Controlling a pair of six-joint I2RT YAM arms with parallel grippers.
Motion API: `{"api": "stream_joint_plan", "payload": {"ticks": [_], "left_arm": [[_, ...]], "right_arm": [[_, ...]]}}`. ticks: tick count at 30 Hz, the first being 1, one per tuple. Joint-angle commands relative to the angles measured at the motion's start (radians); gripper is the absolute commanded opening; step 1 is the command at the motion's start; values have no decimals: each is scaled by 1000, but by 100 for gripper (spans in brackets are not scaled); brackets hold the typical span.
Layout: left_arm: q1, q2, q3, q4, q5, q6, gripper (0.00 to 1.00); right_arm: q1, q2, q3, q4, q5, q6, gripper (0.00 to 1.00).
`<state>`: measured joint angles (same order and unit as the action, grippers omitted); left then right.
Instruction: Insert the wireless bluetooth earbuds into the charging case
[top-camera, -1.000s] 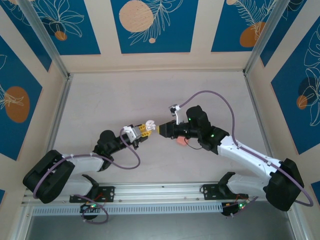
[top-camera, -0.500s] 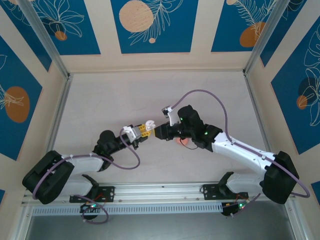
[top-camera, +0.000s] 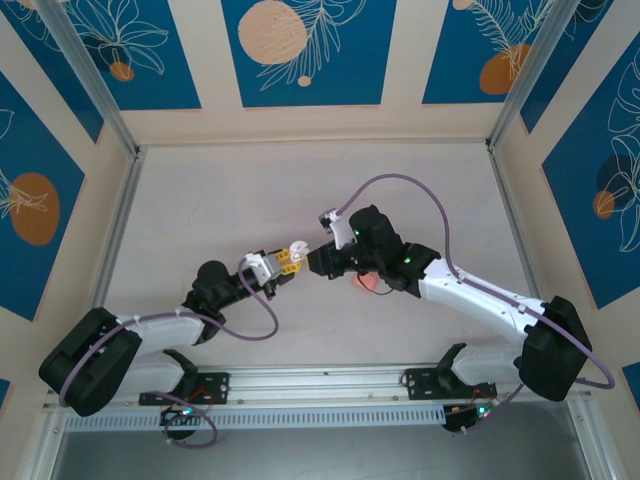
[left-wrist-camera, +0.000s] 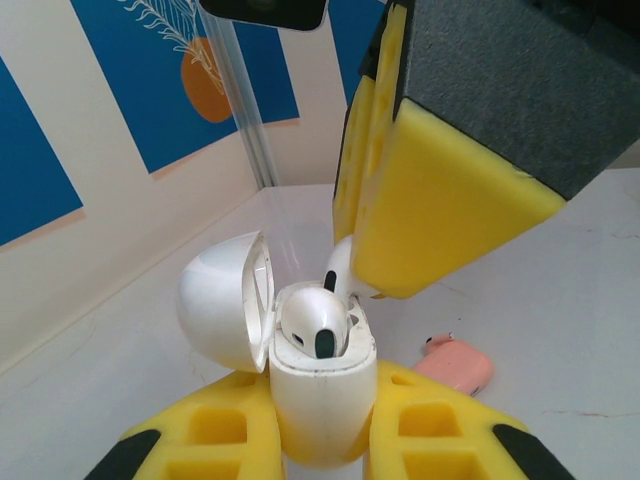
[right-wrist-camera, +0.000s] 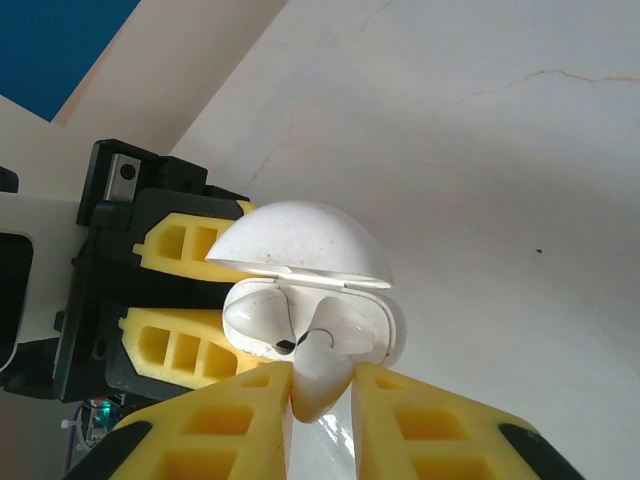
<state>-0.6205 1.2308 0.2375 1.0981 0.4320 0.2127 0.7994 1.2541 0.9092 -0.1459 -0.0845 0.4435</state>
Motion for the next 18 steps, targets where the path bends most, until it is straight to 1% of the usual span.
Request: {"api": "stream_joint_plan", "payload": {"ticks": [1, 10, 18], "left_arm": [[-14, -24, -5, -7, 2, 22, 15], [-15, -43, -1, -35, 16, 32, 15], [-14, -51, 5, -47, 64, 30, 15]], "right_arm": [[6, 10, 45, -59, 21, -59, 21], [5, 25, 95, -176, 6, -222, 20], [5, 46, 143, -257, -20, -361, 20]]}}
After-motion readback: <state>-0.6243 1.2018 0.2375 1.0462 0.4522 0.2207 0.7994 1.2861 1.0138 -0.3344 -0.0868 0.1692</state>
